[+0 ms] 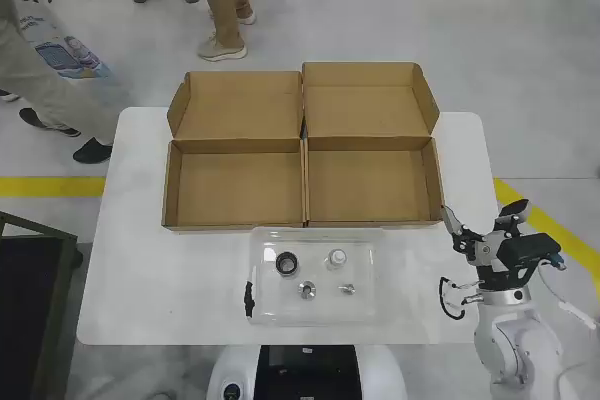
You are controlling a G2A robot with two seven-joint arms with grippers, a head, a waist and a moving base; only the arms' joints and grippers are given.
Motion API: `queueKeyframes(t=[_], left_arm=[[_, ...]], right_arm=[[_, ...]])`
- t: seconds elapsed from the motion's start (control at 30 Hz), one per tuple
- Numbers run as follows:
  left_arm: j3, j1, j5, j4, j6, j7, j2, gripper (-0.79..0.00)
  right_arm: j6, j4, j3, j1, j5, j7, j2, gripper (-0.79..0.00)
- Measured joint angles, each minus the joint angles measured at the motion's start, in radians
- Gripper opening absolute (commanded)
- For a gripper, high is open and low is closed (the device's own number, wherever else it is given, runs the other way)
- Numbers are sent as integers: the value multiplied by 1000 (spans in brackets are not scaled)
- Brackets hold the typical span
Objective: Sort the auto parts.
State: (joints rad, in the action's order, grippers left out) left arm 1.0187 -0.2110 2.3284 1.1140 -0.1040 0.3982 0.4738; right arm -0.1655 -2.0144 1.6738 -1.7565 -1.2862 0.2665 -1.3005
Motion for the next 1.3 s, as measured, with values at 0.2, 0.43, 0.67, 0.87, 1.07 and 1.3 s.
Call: queueKeyframes(t=[0.2, 0.43, 0.67, 0.87, 1.07, 1.3], left_arm=[[0, 0, 0, 0, 0, 0, 0, 0], [0, 0, 0, 0, 0, 0, 0, 0], [0, 0, 0, 0, 0, 0, 0, 0], [0, 0, 0, 0, 0, 0, 0, 0], [0, 0, 0, 0, 0, 0, 0, 0], [0, 0, 0, 0, 0, 0, 0, 0]], right_arm=[[0, 0, 0, 0, 0, 0, 0, -1], [0, 0, 0, 0, 0, 0, 0, -1], [-17, -9, 2, 8, -68, -39, 5, 0], [-90, -30, -15, 16, -110, -81, 11, 0], [-260, -51, -41, 38, -115, -152, 23, 0], [-430, -81, -92, 65, -178, -204, 37, 0]])
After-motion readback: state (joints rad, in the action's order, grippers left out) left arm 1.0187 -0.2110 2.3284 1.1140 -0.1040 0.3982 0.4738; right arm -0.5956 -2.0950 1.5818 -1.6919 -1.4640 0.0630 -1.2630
